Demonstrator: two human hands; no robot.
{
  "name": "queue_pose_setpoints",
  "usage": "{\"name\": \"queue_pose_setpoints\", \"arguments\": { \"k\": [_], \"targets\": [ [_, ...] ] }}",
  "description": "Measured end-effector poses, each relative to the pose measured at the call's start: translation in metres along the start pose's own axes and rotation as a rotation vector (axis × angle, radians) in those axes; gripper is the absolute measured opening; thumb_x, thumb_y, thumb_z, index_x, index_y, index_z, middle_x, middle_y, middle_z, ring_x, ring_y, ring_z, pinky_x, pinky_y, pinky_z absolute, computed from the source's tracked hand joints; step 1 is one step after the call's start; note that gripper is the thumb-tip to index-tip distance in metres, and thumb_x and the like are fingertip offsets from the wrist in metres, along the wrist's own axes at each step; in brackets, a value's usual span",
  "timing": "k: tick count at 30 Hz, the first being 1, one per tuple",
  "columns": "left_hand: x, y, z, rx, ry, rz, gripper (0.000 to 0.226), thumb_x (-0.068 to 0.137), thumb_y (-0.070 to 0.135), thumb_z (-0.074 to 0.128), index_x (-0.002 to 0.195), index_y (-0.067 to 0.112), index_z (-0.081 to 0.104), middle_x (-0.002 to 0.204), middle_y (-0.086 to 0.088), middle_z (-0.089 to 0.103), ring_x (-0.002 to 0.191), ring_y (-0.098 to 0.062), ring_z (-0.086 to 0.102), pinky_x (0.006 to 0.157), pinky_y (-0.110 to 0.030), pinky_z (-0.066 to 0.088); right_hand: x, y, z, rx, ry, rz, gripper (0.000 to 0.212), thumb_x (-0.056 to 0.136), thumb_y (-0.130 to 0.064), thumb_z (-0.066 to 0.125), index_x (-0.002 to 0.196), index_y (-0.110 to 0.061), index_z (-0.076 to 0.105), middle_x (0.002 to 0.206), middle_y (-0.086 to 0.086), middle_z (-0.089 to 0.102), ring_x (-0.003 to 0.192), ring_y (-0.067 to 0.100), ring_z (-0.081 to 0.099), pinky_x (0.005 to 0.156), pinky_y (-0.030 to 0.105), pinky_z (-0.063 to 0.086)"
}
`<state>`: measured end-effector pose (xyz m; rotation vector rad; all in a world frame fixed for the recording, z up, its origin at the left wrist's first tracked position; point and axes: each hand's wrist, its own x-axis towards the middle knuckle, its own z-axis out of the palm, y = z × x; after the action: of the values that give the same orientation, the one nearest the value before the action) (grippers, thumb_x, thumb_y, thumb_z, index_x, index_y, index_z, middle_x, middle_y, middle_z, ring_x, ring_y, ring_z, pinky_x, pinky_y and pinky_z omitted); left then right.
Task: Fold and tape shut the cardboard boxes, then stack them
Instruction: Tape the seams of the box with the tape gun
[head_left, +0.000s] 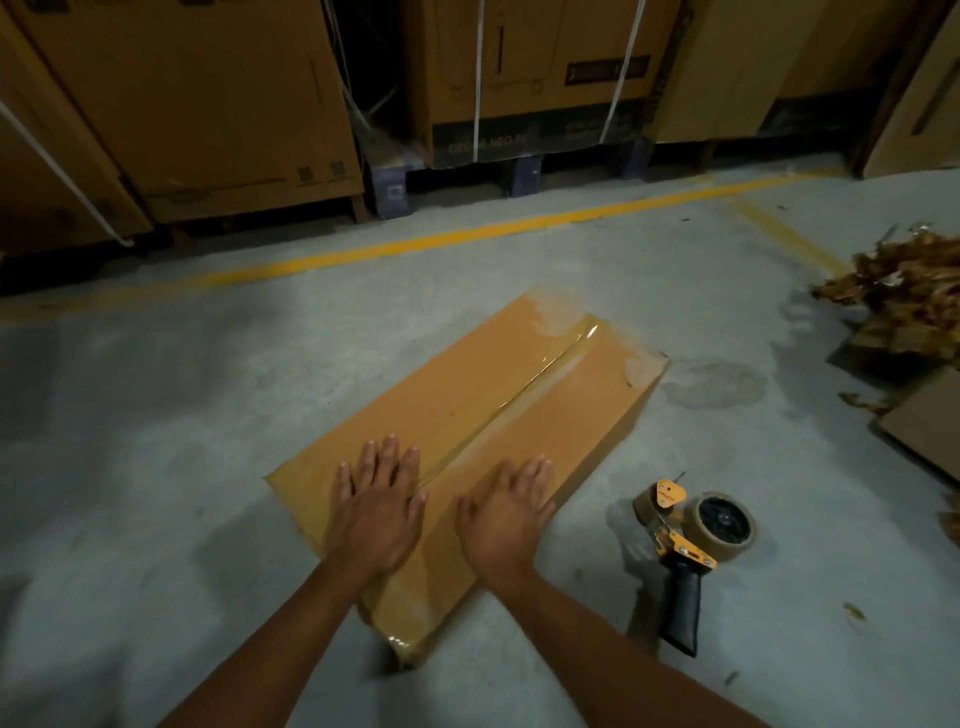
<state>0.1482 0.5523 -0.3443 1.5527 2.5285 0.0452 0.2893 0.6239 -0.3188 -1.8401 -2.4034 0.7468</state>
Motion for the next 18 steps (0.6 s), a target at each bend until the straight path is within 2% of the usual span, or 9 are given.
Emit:
{"name": "queue_pose_setpoints", "arguments": {
  "k": [4,8,10,11,12,13,14,16,18],
  "targets": [
    [-0.027,-0.051,-0.003,0.01,0.029,-0.047,0.077,0.091,0.062,0.005,0.155,0.027,0.03,0.167,-0.001,0.012,0.154,-0.027,0.006,0.119,-0.059,0.011,-0.044,-0.042,0.018,-0.11,-0.192,-0.076,0.073,0.1,-0.038,0.035,0.159,-0.007,0.006,0.163,0.026,-0.015,0.15,0.042,-0.02,0.118,0.064,0.003],
    [-0.047,-0.063,-0.013,-0.028,0.0,-0.234,0.069,0.093,0.056,0.02,0.14,0.012,0.045,0.161,-0.017,0.023,0.149,-0.04,0.014,0.115,-0.063,0.016,-0.082,-0.075,0.032,-0.205,-0.322,-0.16,0.066,0.103,-0.028,0.032,0.159,-0.003,0.008,0.16,0.033,-0.012,0.148,0.049,-0.015,0.118,0.065,0.01],
    [-0.052,-0.06,-0.018,-0.07,-0.018,-0.307,0.063,0.097,0.052,0.025,0.139,0.009,0.044,0.16,-0.02,0.021,0.149,-0.041,0.012,0.116,-0.062,0.015,-0.101,-0.089,0.037,-0.292,-0.387,-0.246,0.071,0.102,-0.037,0.036,0.157,0.001,0.011,0.159,0.037,0.0,0.148,0.054,-0.004,0.119,0.062,0.015],
    [-0.053,-0.06,-0.018,-0.09,-0.026,-0.306,0.06,0.1,0.051,0.025,0.142,0.011,0.041,0.162,-0.019,0.017,0.15,-0.038,0.008,0.117,-0.061,0.013,-0.109,-0.093,0.037,-0.348,-0.402,-0.306,0.074,0.1,-0.04,0.04,0.156,0.002,0.017,0.157,0.038,0.015,0.147,0.055,0.01,0.118,0.061,0.019],
    [-0.053,-0.06,-0.017,-0.118,-0.033,-0.283,0.056,0.103,0.049,0.026,0.144,0.013,0.038,0.164,-0.015,0.013,0.152,-0.034,0.004,0.118,-0.059,0.009,-0.113,-0.095,0.032,-0.392,-0.388,-0.381,0.072,0.097,-0.04,0.045,0.153,0.001,0.027,0.149,0.036,0.036,0.14,0.052,0.031,0.114,0.057,0.028],
    [-0.053,-0.06,-0.017,-0.153,-0.042,-0.25,0.054,0.104,0.047,0.026,0.146,0.015,0.036,0.165,-0.011,0.009,0.153,-0.031,0.001,0.12,-0.057,0.007,-0.111,-0.094,0.025,-0.375,-0.344,-0.449,0.063,0.094,-0.036,0.049,0.147,-0.001,0.04,0.134,0.028,0.055,0.125,0.045,0.051,0.105,0.05,0.041],
    [-0.052,-0.058,-0.018,-0.186,-0.045,-0.215,0.053,0.105,0.047,0.024,0.147,0.017,0.035,0.166,-0.009,0.008,0.153,-0.028,0.0,0.12,-0.055,0.006,-0.106,-0.091,0.015,-0.313,-0.288,-0.497,0.05,0.093,-0.03,0.051,0.136,-0.004,0.052,0.117,0.019,0.066,0.108,0.038,0.062,0.092,0.043,0.049],
    [-0.048,-0.047,-0.021,-0.21,-0.007,-0.155,0.06,0.101,0.05,0.016,0.149,0.018,0.034,0.166,-0.006,0.012,0.154,-0.026,0.003,0.121,-0.054,0.009,-0.082,-0.08,-0.009,-0.176,-0.176,-0.538,0.027,0.094,-0.023,0.051,0.116,-0.012,0.062,0.104,0.011,0.069,0.096,0.033,0.067,0.077,0.036,0.051],
    [-0.037,-0.031,-0.025,-0.206,0.024,-0.11,0.058,0.103,0.048,0.019,0.152,0.019,0.031,0.166,-0.005,0.013,0.154,-0.025,0.006,0.121,-0.053,0.01,-0.046,-0.064,-0.029,-0.206,-0.106,-0.538,0.024,0.094,-0.017,0.048,0.113,-0.011,0.061,0.112,0.013,0.065,0.106,0.033,0.062,0.08,0.035,0.048]
  ]
}}
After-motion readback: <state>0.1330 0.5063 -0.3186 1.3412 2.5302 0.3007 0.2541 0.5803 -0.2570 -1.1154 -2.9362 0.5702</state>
